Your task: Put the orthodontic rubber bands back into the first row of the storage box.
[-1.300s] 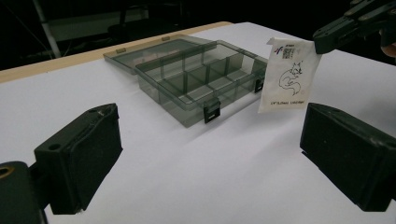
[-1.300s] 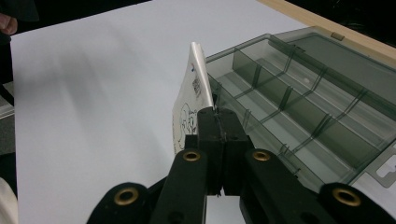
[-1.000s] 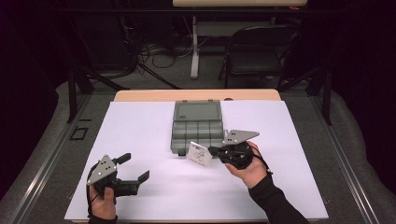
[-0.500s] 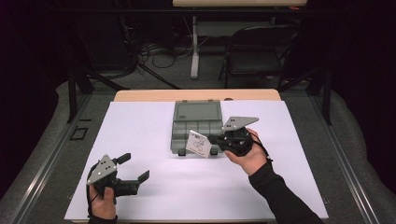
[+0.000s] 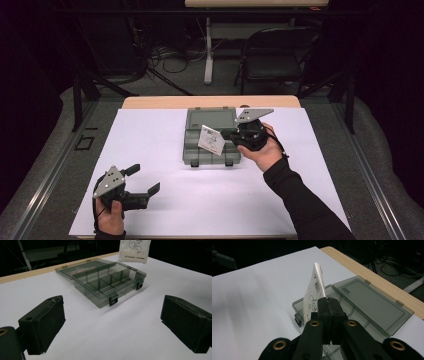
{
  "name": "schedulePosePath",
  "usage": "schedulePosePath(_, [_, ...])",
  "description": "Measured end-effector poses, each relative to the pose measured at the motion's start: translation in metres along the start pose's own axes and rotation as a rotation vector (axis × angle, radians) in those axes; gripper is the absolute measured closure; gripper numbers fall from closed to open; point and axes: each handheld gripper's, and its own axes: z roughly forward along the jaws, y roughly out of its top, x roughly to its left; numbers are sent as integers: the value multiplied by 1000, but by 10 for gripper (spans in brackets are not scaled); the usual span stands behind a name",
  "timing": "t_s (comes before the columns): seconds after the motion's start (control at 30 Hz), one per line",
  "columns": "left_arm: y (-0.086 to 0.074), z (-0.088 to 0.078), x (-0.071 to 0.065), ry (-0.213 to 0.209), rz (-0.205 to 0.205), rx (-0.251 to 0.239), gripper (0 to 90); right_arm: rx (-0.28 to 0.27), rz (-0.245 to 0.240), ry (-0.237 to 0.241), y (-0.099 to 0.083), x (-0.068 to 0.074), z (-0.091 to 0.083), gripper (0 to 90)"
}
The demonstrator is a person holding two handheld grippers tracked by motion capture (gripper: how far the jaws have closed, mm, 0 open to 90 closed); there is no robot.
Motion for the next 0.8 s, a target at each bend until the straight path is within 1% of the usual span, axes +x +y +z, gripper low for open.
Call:
schedulePosePath(0.07, [0, 0, 0, 0, 1, 0, 54, 4, -1, -13, 3, -3, 2, 900])
schedulePosePath(0.23, [0, 0, 0, -1, 1, 1, 54, 23, -10, -31, 8, -10, 8, 900])
schedulePosePath(0.3, [0, 0, 0, -1, 1, -1, 54, 33, -6, -36, 11, -13, 11, 900])
schedulePosePath(0.37, [0, 0, 0, 0, 1, 0, 54, 30, -5, -46, 12, -15, 14, 900])
schedulePosePath(0.6, [0, 0, 0, 4, -2, 0, 54, 63, 1, -71, 17, -28, 29, 900])
schedulePosePath(0.67, [0, 0, 1, 2, -2, -1, 54, 77, 13, -73, 18, -32, 36, 900])
schedulePosePath(0.73, [-1, 0, 1, 1, -5, -1, 54, 83, 11, -78, 19, -32, 38, 900])
schedulePosePath(0.8, [-1, 1, 1, 0, -6, -1, 54, 99, 6, -85, 19, -35, 44, 900])
